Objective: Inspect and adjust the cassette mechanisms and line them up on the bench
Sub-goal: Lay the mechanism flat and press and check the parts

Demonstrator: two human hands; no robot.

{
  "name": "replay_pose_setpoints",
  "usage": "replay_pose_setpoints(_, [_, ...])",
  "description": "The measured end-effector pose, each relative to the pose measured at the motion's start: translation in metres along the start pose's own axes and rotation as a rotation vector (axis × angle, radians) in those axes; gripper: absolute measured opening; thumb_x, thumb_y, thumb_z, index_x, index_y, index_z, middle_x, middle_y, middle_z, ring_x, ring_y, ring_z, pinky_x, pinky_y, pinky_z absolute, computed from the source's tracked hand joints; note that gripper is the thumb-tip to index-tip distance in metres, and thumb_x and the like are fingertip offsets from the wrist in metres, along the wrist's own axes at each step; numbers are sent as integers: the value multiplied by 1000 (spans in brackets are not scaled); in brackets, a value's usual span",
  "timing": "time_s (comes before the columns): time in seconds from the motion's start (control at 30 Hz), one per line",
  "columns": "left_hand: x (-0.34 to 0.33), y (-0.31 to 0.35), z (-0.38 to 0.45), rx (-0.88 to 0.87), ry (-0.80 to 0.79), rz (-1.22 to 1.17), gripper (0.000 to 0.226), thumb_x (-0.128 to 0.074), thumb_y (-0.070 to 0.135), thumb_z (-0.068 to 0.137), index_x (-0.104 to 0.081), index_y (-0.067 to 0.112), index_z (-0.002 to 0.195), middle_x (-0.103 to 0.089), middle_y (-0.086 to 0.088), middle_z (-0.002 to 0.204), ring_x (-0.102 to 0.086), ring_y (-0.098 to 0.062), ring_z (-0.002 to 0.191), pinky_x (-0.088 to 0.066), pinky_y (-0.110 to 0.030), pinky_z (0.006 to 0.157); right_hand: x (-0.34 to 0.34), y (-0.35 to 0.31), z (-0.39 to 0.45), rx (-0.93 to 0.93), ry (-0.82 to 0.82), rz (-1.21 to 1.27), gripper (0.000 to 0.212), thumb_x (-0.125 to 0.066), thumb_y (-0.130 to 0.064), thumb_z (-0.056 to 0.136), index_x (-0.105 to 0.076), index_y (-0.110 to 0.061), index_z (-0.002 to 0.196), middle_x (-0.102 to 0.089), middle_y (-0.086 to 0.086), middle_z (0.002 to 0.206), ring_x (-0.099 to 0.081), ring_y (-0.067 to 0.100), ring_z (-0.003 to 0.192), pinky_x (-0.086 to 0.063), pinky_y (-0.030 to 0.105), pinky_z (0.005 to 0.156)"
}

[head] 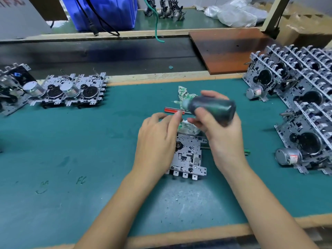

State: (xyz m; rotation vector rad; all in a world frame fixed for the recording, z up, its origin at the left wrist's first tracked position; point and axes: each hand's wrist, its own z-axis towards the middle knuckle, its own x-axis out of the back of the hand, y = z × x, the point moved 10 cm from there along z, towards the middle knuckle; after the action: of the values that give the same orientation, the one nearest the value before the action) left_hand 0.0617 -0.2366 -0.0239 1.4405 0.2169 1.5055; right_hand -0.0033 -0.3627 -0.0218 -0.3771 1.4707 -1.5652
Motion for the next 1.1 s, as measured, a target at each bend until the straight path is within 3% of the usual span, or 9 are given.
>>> replay_pose_setpoints(0.07, [3, 8, 3, -7, -64, -301, 61, -24, 57, 95, -72, 20, 93, -61, 12, 78, -56, -1, 81, -39, -18, 77, -17, -15, -9, 255, -118, -361, 40, -73, -4, 75, -62, -19, 110, -61, 7, 101, -61, 13, 97, -48, 23, 88])
replay_pose_setpoints(0.17, [1, 8, 7, 76, -167, -593, 49, -39, 61, 82, -64, 21, 71, -58, 13, 62, -49, 3, 58, -38, -10, 57, -40, -22, -24, 533, -242, -718, 49, -57, 18, 75, -60, -5, 119, -52, 8, 92, -52, 13, 88, -42, 15, 83])
replay_pose_setpoints(0.33, [17, -22, 14, 214, -95, -932, 39, -53, 47, 77, -64, 13, 93, -73, 0, 90, -67, -14, 77, -57, -36, 74, -34, -18, -21, 428, -253, -545, 55, -40, 23, 84, -59, -17, 116, -61, -4, 98, -59, 9, 94, -46, 23, 86])
replay_pose_setpoints(0.47, [44, -60, 26, 286, 89, -1178, 33, -51, 42, 81, -58, 13, 95, -71, 1, 84, -68, -15, 72, -58, -34, 74, -25, -14, -18, 347, -185, -550, 37, -48, 13, 86, -65, -16, 100, -63, -2, 94, -60, 6, 89, -51, 27, 80])
replay_pose_setpoints(0.63, [66, -92, 26, 222, 224, -956, 12, -43, 19, 100, -54, 21, 94, -68, 6, 98, -66, -10, 94, -51, -25, 83, -23, -9, -15, 287, -179, -606, 27, -53, -4, 87, -64, -26, 98, -61, -9, 93, -59, 5, 88, -50, 23, 77])
replay_pose_setpoints(0.77, [45, -97, 16, 154, 113, -721, 11, -50, 14, 96, -56, 23, 97, -66, 4, 108, -58, -15, 104, -40, -38, 100, -23, -4, -13, 217, -202, -649, 21, -56, -11, 91, -63, -29, 98, -61, -11, 96, -58, 3, 89, -49, 21, 79])
replay_pose_setpoints(0.87, [39, -93, 16, 86, 75, -595, 7, -53, 20, 95, -56, 25, 99, -67, 8, 107, -59, -11, 102, -41, -32, 98, -22, 3, -12, 90, -258, -708, 14, -60, -19, 91, -65, -23, 103, -64, -8, 100, -58, 1, 93, -50, 30, 85])
replay_pose_setpoints(1.0, [41, -91, 13, 53, 96, -620, 15, -55, 26, 88, -54, 27, 102, -64, 8, 105, -59, 0, 96, -42, -12, 86, -30, 19, -25, -78, -596, -1212, 86, -49, -82, 64, -44, -33, 135, -48, -17, 131, -40, 1, 122, -36, 26, 101])
replay_pose_setpoints(1.1, [43, -88, 8, 37, 121, -516, 33, -59, 28, 83, -46, 27, 113, -55, 13, 113, -54, 2, 102, -41, -12, 89, -30, 35, -42, -156, -856, -1564, 123, -54, -86, 51, -5, -31, 149, -27, -13, 148, -20, 8, 136, -30, 33, 106])
